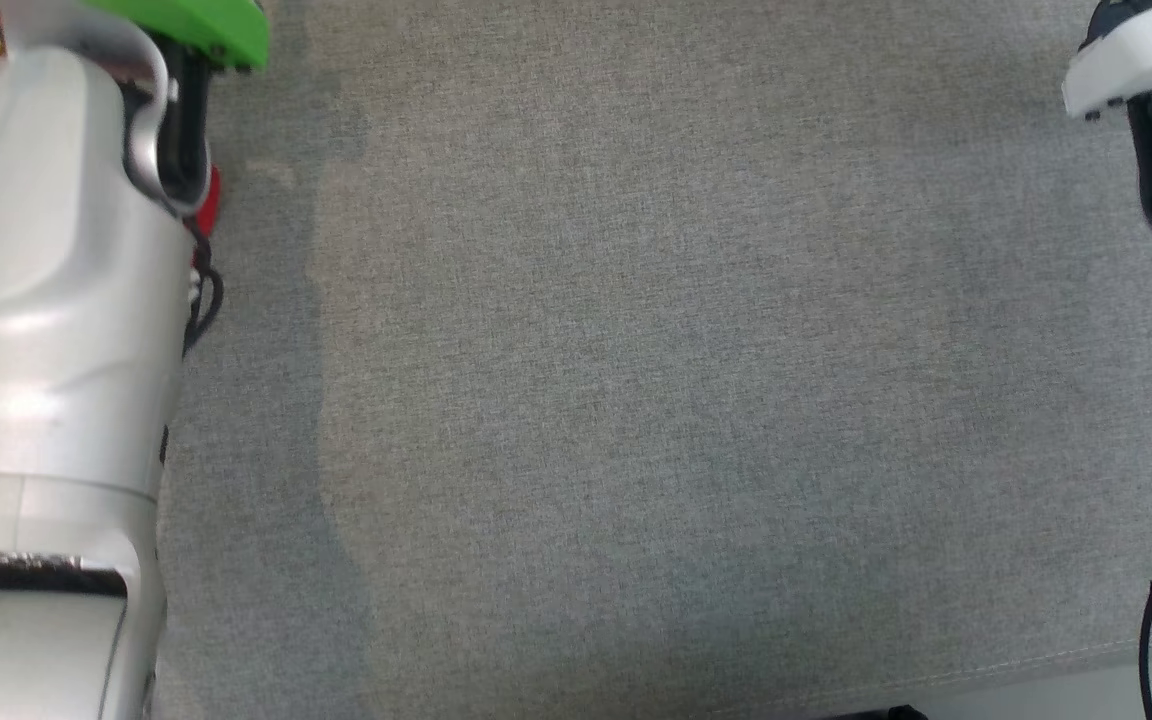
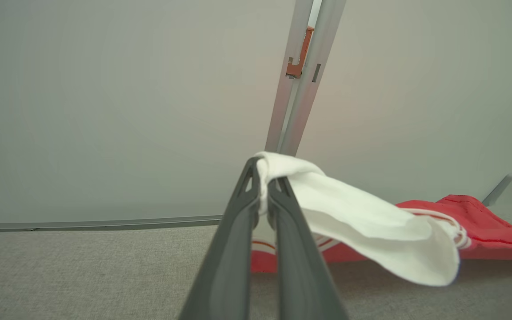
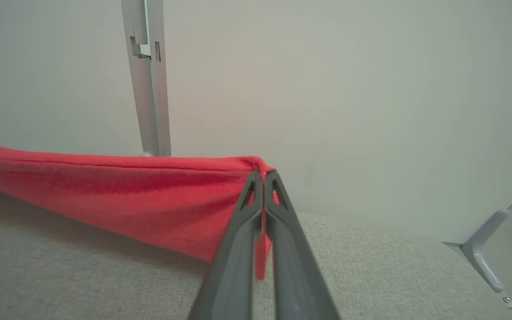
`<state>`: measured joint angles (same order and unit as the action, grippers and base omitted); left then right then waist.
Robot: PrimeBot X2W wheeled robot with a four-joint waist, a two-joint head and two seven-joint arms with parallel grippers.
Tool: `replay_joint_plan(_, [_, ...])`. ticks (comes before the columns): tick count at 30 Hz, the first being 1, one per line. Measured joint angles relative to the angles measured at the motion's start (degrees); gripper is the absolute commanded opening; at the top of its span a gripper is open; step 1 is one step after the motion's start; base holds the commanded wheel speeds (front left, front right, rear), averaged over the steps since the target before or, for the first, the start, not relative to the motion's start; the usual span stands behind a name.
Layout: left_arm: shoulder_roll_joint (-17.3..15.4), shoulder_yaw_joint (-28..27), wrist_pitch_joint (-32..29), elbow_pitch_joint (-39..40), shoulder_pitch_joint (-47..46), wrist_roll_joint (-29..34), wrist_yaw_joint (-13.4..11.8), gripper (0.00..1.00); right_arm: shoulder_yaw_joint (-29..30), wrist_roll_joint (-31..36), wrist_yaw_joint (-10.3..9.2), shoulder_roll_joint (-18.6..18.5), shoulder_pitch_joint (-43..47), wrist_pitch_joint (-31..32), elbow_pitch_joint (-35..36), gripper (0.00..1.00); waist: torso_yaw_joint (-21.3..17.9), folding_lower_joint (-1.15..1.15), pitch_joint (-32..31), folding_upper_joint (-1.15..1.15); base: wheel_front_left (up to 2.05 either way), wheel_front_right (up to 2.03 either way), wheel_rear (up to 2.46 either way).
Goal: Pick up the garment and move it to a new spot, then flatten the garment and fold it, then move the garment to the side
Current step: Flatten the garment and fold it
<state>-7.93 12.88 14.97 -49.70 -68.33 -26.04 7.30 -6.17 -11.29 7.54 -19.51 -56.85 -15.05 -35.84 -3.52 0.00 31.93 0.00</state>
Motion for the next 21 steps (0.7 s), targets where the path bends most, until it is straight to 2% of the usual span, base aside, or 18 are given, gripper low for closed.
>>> replay_joint_plan(4, [-1.0, 2.6, 0.1, 4.4, 8.2, 1.2, 0.0, 0.0, -2.7, -2.3, -0.01, -1.3, 3.9, 0.0, -0.7, 0.0, 0.2, 0.0, -2.1, 0.0, 0.0, 0.0, 0.0])
replay_joint_plan(7, [-3.5, 3.2, 0.1, 7.8, 13.9, 2.1, 0.1, 0.0, -4.9, -4.7, -0.01, -1.6, 6.1, 0.0, -1.5, 0.0, 0.3, 0.0, -4.0, 0.0, 0.0, 0.0, 0.0])
replay_joint_plan(10, [-4.6, 4.8, 0.1, 9.8, 19.2, 2.7, 0.1, 0.0, -8.7, -5.0, 0.0, -2.7, 7.5, 0.0, -2.7, 0.0, 0.4, 0.0, -5.7, 0.0, 0.0, 0.0, 0.0])
replay_joint_plan(21, [-6.6, 11.4, 0.1, 11.6, 32.4, 1.3, 0.1, 0.0, -15.7, -10.8, 0.01, -6.1, 11.7, 0.0, -14.3, 0.0, 1.5, 0.0, -12.8, 0.0, 0.0, 0.0, 0.0])
